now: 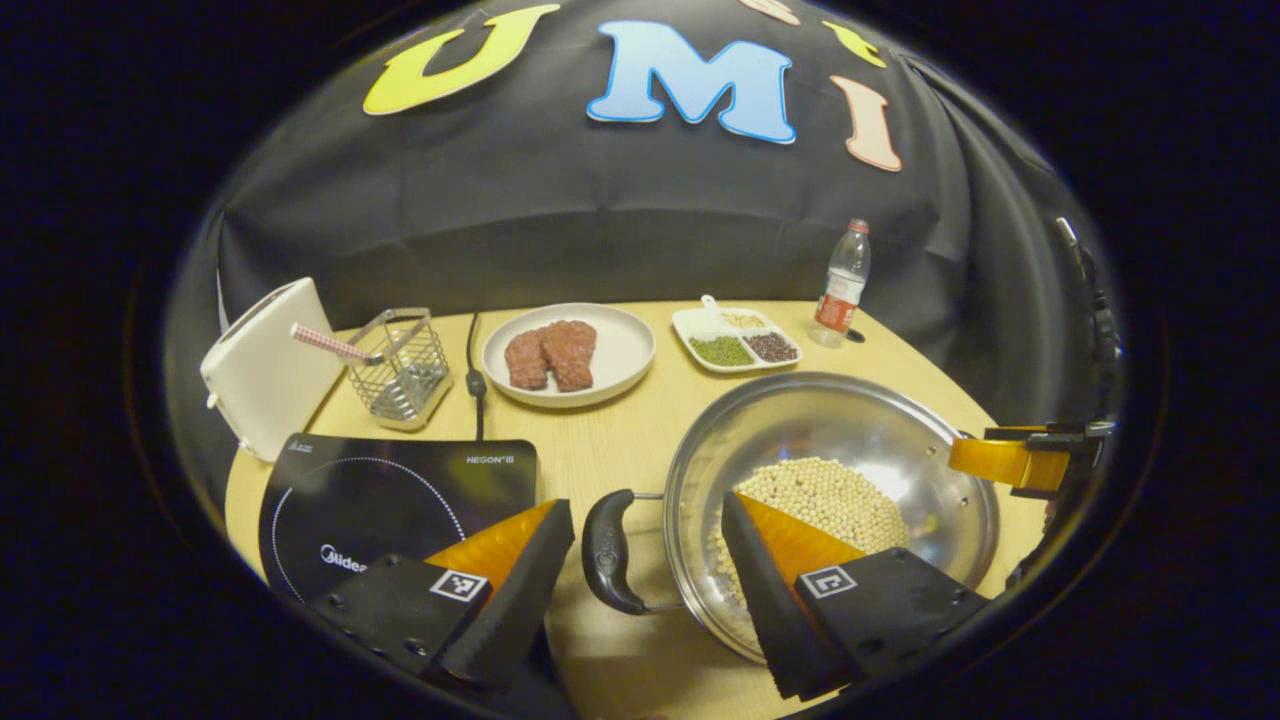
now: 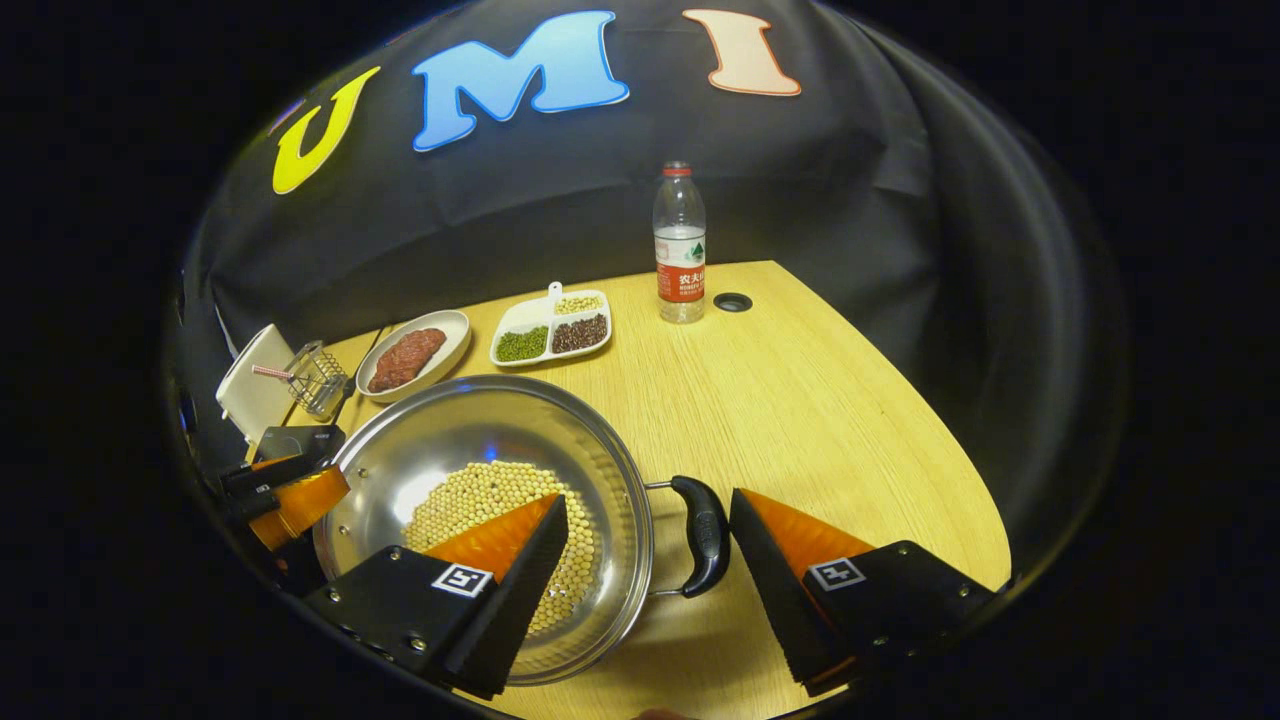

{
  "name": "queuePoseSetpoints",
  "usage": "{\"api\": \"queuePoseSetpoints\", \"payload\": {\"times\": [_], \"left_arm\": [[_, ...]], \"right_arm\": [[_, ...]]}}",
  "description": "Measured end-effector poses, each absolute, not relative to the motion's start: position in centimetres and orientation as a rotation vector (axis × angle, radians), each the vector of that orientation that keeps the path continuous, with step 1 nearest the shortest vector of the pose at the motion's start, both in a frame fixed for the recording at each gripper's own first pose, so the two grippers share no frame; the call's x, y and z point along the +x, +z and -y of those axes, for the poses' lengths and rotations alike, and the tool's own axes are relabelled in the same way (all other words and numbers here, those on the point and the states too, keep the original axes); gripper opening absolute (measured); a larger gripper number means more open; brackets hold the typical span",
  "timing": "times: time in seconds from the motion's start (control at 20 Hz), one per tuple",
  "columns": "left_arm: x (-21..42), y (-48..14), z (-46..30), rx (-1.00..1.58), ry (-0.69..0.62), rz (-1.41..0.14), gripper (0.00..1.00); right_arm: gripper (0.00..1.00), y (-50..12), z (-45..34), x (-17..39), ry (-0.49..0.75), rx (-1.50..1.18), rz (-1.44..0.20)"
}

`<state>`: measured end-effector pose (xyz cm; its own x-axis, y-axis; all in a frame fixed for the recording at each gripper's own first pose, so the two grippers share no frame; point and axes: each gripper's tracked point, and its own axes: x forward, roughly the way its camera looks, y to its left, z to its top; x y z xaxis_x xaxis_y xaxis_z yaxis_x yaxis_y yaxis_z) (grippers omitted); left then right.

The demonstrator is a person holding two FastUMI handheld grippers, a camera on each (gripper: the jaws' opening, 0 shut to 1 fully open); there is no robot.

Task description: First push the handle of the pot to place it horizontally, then grasp the pot with both hands and set it on the induction cooktop.

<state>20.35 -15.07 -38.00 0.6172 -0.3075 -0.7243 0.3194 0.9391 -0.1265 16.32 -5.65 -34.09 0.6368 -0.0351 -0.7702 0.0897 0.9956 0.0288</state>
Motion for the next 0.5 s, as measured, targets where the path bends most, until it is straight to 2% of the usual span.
{"api": "queuePoseSetpoints", "payload": {"times": [0.45,0.5], "left_arm": [[20.3,-40.9,16.3,0.015,-0.398,-0.915,1.00],[20.3,-41.0,16.4,0.020,-0.403,-0.918,0.94]], "right_arm": [[0.99,-37.1,5.8,16.3,-0.098,0.066,-0.969],[0.99,-37.4,5.9,16.3,-0.100,0.071,-0.979]]}}
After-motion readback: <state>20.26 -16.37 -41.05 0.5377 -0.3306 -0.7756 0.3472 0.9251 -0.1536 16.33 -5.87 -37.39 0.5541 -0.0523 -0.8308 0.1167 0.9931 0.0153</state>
